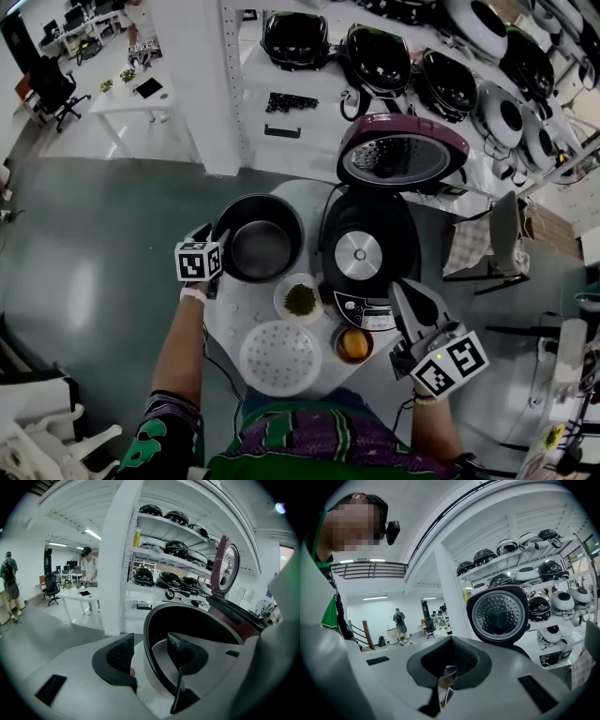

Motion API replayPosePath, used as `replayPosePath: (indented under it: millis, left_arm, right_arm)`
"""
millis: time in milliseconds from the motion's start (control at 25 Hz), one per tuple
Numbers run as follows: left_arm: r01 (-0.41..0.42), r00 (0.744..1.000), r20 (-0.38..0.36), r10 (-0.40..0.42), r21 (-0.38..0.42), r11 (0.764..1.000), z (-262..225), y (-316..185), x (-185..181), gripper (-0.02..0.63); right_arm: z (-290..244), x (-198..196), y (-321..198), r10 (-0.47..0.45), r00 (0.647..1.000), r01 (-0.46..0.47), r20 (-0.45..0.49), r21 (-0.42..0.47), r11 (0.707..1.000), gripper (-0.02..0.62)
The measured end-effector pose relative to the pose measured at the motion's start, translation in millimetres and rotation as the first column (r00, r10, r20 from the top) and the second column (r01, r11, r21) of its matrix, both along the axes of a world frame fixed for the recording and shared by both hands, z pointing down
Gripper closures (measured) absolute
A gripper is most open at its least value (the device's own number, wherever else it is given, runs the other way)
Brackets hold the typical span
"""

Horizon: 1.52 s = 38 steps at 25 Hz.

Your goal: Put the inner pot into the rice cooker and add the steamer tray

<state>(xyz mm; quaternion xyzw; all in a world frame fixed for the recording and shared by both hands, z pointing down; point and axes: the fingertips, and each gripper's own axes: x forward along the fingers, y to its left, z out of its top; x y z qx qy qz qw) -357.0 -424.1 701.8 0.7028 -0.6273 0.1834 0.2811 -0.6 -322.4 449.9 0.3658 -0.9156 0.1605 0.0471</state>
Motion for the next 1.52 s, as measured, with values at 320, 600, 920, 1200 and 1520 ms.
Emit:
replayPosePath:
  millis: [320, 600, 920, 1200, 1520]
  left_arm:
    - [0.010, 1.000, 0.008, -0.009, -0.064, 0.998, 19.9, -3.2, -4.3, 0.380]
    - [0.021, 0.999, 0.035, -0.018, -0.085, 0.996, 21.8, -7.8, -3.1, 0.464]
    - [0.073, 0.997, 0.045, -0.068, -0.119, 0.990, 22.9, -3.8, -3.3, 0.577]
    - [0.157, 0.987, 0.001, -0.158, -0.141, 0.978, 23.7, 12.6, 0.0, 0.580]
    - [0.193, 0.979, -0.036, -0.198, -0.120, 0.974, 9.1, 34.0, 2.8, 0.578]
  right_arm:
    - [8.8, -2.5, -4.4, -0.012, 1.000, 0.012, -0.009, -0.023, 1.000, 0.589]
    - [9.1, 2.7, -6.6, 0.002, 1.000, -0.002, -0.012, -0.026, 1.000, 0.589]
    - [9.5, 10.3, -1.1, 0.017, 1.000, -0.017, -0.007, -0.031, 0.999, 0.589]
    - [3.5, 19.6, 7.4, 0.029, 1.000, -0.029, 0.002, -0.020, 0.999, 0.589]
    - [-6.9, 38.0, 28.2, 0.060, 0.998, -0.060, 0.010, -0.005, 0.998, 0.589]
